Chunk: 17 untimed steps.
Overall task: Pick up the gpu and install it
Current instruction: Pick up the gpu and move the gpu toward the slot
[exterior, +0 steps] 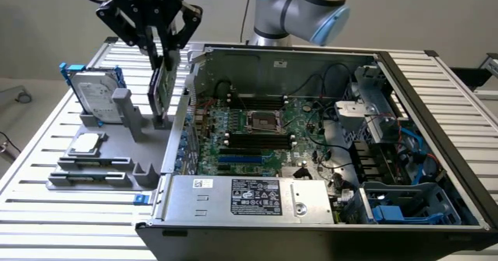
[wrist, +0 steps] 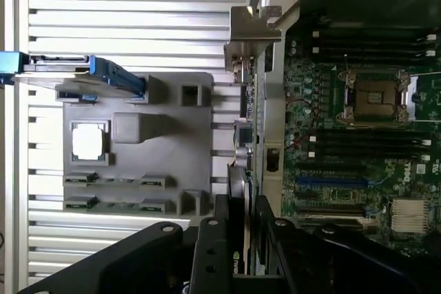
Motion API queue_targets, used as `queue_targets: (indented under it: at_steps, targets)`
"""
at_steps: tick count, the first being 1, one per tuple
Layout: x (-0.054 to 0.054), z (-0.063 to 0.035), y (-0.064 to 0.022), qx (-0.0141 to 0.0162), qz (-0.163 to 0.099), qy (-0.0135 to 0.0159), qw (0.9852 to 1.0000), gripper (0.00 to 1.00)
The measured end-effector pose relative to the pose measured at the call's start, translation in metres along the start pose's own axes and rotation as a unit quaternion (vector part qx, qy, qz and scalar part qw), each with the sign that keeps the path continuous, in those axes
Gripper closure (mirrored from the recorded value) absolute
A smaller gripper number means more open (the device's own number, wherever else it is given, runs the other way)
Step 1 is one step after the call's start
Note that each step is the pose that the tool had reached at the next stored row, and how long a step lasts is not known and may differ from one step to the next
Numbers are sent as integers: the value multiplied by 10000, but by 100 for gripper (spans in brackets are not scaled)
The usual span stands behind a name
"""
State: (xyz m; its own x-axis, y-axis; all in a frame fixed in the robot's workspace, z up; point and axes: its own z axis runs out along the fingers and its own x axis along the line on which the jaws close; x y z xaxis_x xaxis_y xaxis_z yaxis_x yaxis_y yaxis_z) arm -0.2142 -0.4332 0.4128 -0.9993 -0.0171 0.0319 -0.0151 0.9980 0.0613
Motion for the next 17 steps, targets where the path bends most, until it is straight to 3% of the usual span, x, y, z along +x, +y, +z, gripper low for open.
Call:
queue_targets:
  at_steps: [4,9,17]
  targets:
    - [-177,-125,5,-41,-1,11,10000,74]
    - [-404,-153,2,-100,-3,13,9999,74]
    - [-770,-109,-7,-110,-4,13,9999,74]
